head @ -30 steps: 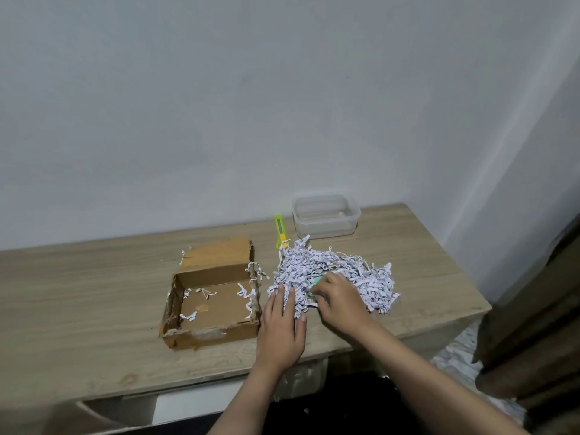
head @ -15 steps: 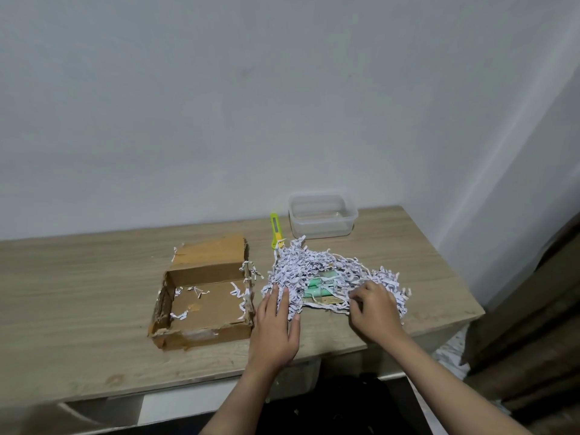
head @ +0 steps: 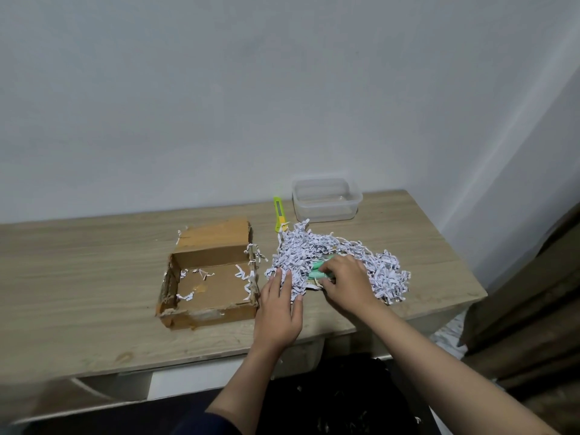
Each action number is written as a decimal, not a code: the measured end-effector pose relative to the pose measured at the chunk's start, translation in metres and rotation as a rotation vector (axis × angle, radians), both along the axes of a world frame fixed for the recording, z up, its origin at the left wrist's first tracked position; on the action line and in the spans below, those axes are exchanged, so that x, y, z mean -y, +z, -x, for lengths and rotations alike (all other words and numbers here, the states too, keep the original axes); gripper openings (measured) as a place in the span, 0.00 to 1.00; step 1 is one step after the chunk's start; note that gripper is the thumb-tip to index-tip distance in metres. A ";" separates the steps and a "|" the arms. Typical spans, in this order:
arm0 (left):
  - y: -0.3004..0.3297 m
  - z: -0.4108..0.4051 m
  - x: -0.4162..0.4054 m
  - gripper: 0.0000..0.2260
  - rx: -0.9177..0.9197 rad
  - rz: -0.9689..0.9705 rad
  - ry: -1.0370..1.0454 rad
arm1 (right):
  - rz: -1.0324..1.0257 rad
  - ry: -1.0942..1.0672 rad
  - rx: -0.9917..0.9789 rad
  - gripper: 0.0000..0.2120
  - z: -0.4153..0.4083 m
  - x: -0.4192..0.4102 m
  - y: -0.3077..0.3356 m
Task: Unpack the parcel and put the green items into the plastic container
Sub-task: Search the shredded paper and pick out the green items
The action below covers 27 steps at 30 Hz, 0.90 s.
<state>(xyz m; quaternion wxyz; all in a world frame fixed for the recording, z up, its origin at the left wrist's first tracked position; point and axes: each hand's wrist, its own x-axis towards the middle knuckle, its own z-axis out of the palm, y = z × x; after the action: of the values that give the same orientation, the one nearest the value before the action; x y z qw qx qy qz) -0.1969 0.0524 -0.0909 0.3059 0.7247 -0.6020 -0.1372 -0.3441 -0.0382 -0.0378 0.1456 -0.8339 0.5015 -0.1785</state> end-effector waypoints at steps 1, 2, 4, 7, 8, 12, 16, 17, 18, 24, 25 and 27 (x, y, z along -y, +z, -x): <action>0.000 0.000 0.000 0.25 -0.006 -0.001 0.001 | -0.030 -0.005 -0.022 0.08 0.000 0.001 0.001; 0.000 0.000 0.000 0.25 -0.008 -0.001 0.000 | -0.048 -0.003 -0.039 0.10 0.000 0.002 0.002; 0.000 0.000 0.001 0.24 -0.008 -0.003 0.000 | -0.057 0.016 -0.099 0.13 0.000 0.004 0.005; 0.000 0.000 0.002 0.24 -0.008 -0.008 0.005 | -0.045 0.025 -0.160 0.13 0.000 0.005 0.008; 0.000 0.000 0.002 0.24 -0.011 -0.010 0.007 | -0.035 0.029 -0.153 0.11 0.000 0.004 0.009; 0.000 0.000 0.002 0.24 -0.014 -0.010 0.008 | -0.007 0.088 -0.157 0.06 -0.001 -0.001 0.014; -0.001 0.000 0.001 0.24 -0.018 -0.011 0.008 | 0.036 0.103 -0.130 0.10 0.004 -0.003 0.017; 0.000 0.000 0.001 0.24 -0.016 -0.009 0.010 | 0.063 0.096 -0.128 0.13 0.005 -0.002 0.017; 0.000 0.000 0.001 0.24 -0.013 -0.006 0.012 | 0.088 0.088 -0.137 0.16 0.006 -0.002 0.018; 0.001 0.000 0.001 0.24 -0.011 -0.029 0.017 | 0.211 0.052 -0.177 0.19 0.011 0.001 0.032; 0.002 0.000 0.001 0.24 -0.015 -0.032 0.017 | 0.232 0.035 -0.163 0.19 0.012 0.000 0.034; 0.003 0.001 0.001 0.24 -0.016 -0.035 0.018 | 0.253 -0.004 -0.124 0.19 0.014 0.000 0.038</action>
<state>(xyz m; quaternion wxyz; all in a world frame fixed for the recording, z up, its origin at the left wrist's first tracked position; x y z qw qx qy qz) -0.1976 0.0516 -0.0879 0.2992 0.7341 -0.5907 -0.1505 -0.3585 -0.0381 0.0000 0.0076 -0.8541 0.4847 -0.1886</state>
